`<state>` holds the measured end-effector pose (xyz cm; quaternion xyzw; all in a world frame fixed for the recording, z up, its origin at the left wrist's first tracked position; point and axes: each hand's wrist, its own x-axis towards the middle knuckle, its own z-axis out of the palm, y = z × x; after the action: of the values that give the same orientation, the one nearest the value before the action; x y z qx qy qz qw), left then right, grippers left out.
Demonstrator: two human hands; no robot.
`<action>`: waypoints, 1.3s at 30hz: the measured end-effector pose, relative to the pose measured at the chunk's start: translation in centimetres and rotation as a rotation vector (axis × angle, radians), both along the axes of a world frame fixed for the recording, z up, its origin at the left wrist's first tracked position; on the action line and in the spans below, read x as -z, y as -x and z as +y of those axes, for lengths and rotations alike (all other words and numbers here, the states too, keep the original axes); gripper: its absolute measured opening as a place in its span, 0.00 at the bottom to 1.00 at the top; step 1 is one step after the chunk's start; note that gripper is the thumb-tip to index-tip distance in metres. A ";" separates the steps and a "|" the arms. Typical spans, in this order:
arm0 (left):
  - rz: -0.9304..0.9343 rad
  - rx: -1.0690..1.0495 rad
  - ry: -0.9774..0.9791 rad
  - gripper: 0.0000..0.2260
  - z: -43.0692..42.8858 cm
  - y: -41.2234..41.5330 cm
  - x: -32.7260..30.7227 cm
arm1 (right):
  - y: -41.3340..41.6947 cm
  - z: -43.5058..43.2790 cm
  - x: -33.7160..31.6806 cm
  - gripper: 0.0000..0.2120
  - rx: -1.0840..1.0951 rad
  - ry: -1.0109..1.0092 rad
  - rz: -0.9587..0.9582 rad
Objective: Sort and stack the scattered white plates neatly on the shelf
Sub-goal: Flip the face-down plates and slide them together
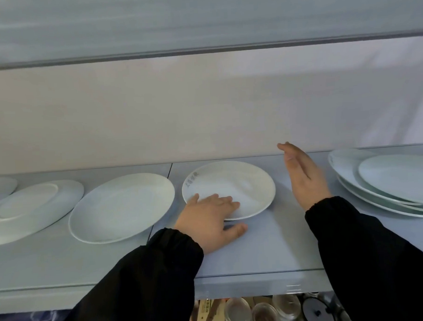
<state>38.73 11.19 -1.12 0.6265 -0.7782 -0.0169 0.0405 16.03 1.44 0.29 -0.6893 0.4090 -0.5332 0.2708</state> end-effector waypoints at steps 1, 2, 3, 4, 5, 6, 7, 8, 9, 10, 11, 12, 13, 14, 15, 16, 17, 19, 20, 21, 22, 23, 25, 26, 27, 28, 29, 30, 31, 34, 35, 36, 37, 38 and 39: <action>-0.003 -0.005 0.009 0.28 0.0 0.0 0.0 | 0.0 0.0 0.0 0.26 0.002 0.001 0.009; -0.001 -0.013 0.024 0.27 0.0 0.0 0.2 | 0.0 0.0 0.0 0.26 0.005 0.003 0.019; -0.001 -0.019 0.036 0.27 -0.1 -0.1 0.3 | 0.0 -0.1 0.1 0.25 0.006 0.004 0.028; -0.005 -0.019 0.044 0.26 -0.2 -0.1 0.4 | 0.0 -0.1 0.1 0.25 0.006 0.006 0.040; -0.011 -0.019 0.051 0.26 -0.2 -0.1 0.4 | 0.0 -0.1 0.2 0.25 0.003 0.010 0.054; -0.014 -0.019 0.055 0.27 -0.3 -0.2 0.5 | -0.1 -0.1 0.2 0.25 -0.003 0.014 0.066; -0.012 -0.018 0.061 0.27 -0.3 -0.1 0.5 | -0.1 -0.2 0.3 0.25 -0.010 0.015 0.078; -0.010 -0.018 0.067 0.27 -0.3 -0.1 0.6 | -0.2 -0.2 0.3 0.25 -0.017 0.012 0.090; -0.005 -0.016 0.070 0.27 -0.2 -0.2 0.6 | -0.3 -0.2 0.3 0.23 -0.023 0.006 0.101; 0.008 -0.014 0.072 0.28 -0.1 -0.2 0.6 | -0.3 -0.1 0.4 0.21 -0.029 -0.001 0.113; 0.030 -0.011 0.081 0.29 0.1 -0.3 0.5 | -0.3 -0.1 0.4 0.20 -0.035 -0.005 0.125; 0.057 -0.008 0.102 0.29 0.4 -0.5 0.5 | -0.3 -0.1 0.5 0.20 -0.041 -0.008 0.135; 0.084 -0.008 0.136 0.30 0.8 -0.9 0.5 | -0.3 0.0 0.5 0.21 -0.047 -0.010 0.141; 0.102 -0.016 0.181 0.31 1.2 -1.4 0.5 | -0.2 -0.1 0.5 0.22 -0.049 -0.012 0.144; 0.105 -0.033 0.233 0.31 1.6 -2.1 0.4 | -0.2 -0.1 0.6 0.23 -0.052 -0.015 0.144; 0.091 -0.056 0.286 0.31 2.1 -3.0 0.5 | -0.2 0.0 0.6 0.24 -0.053 -0.021 0.141; 0.070 -0.081 0.330 0.32 2.6 -4.0 0.5 | -0.3 0.0 0.6 0.25 -0.052 -0.027 0.141; 0.024 -0.136 0.361 0.33 3.7 -6.4 0.4 | -0.5 0.1 0.5 0.25 -0.047 -0.026 0.140; -0.001 -0.169 0.351 0.34 4.2 -7.8 0.4 | -0.6 0.2 0.4 0.25 -0.045 -0.031 0.136; -0.024 -0.205 0.336 0.36 4.9 -9.2 0.4 | -0.7 0.4 0.3 0.24 -0.045 -0.034 0.134; -0.039 -0.243 0.330 0.37 5.6 -10.5 0.5 | -0.8 0.5 0.2 0.21 -0.047 -0.036 0.138; -0.041 -0.285 0.327 0.39 6.3 -11.8 0.7 | -1.0 0.6 0.1 0.17 -0.051 -0.038 0.144; 0.006 -0.377 0.308 0.41 7.8 -13.6 0.9 | -1.3 1.0 0.1 0.16 -0.054 -0.039 0.156; 0.055 -0.420 0.302 0.41 8.3 -14.1 1.0 | -1.5 1.1 0.1 0.18 -0.053 -0.042 0.158; 0.102 -0.452 0.296 0.41 8.7 -14.3 1.0 | -1.6 1.3 0.0 0.19 -0.048 -0.048 0.156; 0.128 -0.467 0.287 0.40 8.9 -14.4 1.0 | -1.7 1.4 0.0 0.21 -0.043 -0.053 0.150; 0.122 -0.465 0.278 0.38 9.1 -14.3 1.0 | -1.7 1.5 0.0 0.22 -0.040 -0.056 0.143; 0.105 -0.452 0.273 0.36 9.2 -14.1 0.8 | -1.7 1.5 0.1 0.23 -0.037 -0.056 0.137; 0.090 -0.438 0.265 0.32 9.2 -13.9 0.7 | -1.6 1.5 0.2 0.25 -0.034 -0.058 0.134; 0.046 -0.414 0.229 0.22 9.2 -13.4 0.4 | -1.3 1.3 0.2 0.25 -0.018 -0.062 0.134; 0.040 -0.407 0.222 0.21 9.1 -13.4 0.5 | -1.3 1.1 0.2 0.26 -0.016 -0.063 0.132; 0.032 -0.406 0.209 0.21 9.0 -13.6 0.7 | -1.4 1.0 0.1 0.26 -0.014 -0.066 0.133; 0.024 -0.417 0.190 0.22 8.8 -13.8 0.9 | -1.5 0.9 0.2 0.25 -0.008 -0.074 0.135; 0.004 -0.426 0.174 0.22 8.7 -13.9 1.0 | -1.5 0.8 0.3 0.22 -0.007 -0.080 0.138; -0.031 -0.424 0.165 0.22 8.6 -14.0 1.1 | -1.5 0.5 0.4 0.19 -0.009 -0.082 0.140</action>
<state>52.78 19.75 -2.22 0.7706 -0.6286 0.0651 0.0824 17.56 1.94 -0.14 -0.7151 0.4454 -0.4652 0.2719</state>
